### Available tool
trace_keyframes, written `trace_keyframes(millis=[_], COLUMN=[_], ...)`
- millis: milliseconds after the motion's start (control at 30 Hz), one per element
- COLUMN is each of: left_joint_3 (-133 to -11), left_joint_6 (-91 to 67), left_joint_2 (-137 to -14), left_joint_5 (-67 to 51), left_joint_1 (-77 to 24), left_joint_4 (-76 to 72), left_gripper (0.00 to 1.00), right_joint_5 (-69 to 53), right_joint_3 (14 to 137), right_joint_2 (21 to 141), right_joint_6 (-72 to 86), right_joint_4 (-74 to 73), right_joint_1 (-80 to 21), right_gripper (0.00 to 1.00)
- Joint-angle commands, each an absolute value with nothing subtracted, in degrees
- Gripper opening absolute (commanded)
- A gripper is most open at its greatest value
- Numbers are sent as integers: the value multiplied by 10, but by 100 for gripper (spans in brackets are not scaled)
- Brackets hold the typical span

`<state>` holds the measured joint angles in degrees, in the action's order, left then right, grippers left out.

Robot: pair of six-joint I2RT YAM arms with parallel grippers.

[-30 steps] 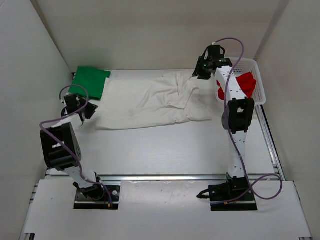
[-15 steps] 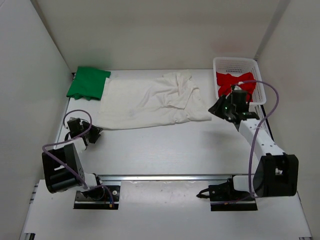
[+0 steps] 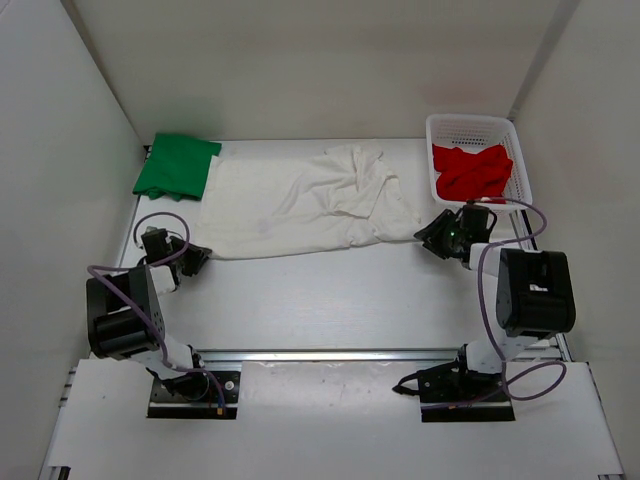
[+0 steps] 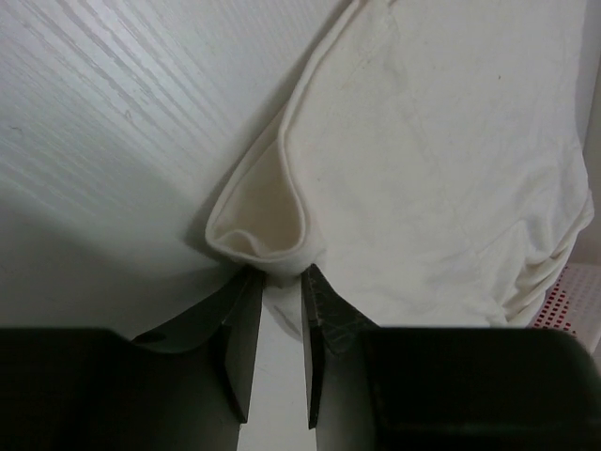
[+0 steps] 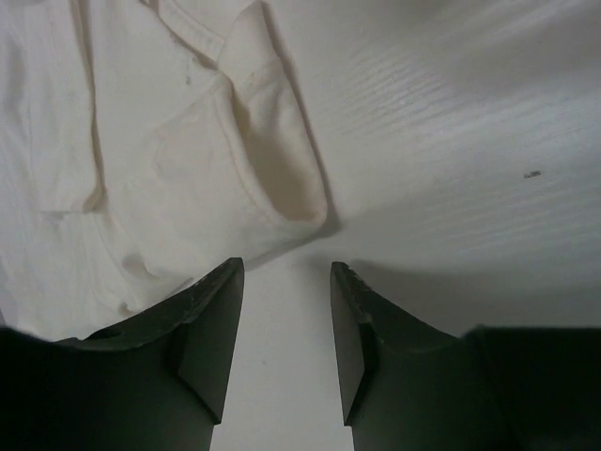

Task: Fold and stack the t-shirts
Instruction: Fold the flattened tshirt in 1/3 of the way

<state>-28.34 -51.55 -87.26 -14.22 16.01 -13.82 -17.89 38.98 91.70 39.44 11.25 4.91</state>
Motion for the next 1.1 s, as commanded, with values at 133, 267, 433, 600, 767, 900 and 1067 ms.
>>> trace_keyframes(millis=[133,267,433,600,767,900,1067], left_joint_3=[-289,-299,-325,-330,-281,-235,-198], left_joint_6=[-530,-530,-518,-505,-496,-476,-433], left_joint_2=[-897,-907,-913,-889,-823,-755,-646], left_joint_5=[-122,-118,-110,-94,-104,-128,-141], left_joint_1=[149,149,141,135,149,166,206], left_joint_4=[-162,-167,-150,-134,-118,-83,-13], left_gripper=[22,15,0,0,0,0,0], right_joint_5=[-144,-122,-105,-91,-110,-105,-125], right_joint_3=[415,421,420,357,256,185,116], right_joint_2=[971,986,980,898,771,650,513], right_joint_6=[446,460,466,480,480,473,436], right_joint_4=[192,204,197,178,136,84,-17], right_joint_1=[29,19,13,26,61,80,137], right_gripper=[38,29,0,0,0,0,0])
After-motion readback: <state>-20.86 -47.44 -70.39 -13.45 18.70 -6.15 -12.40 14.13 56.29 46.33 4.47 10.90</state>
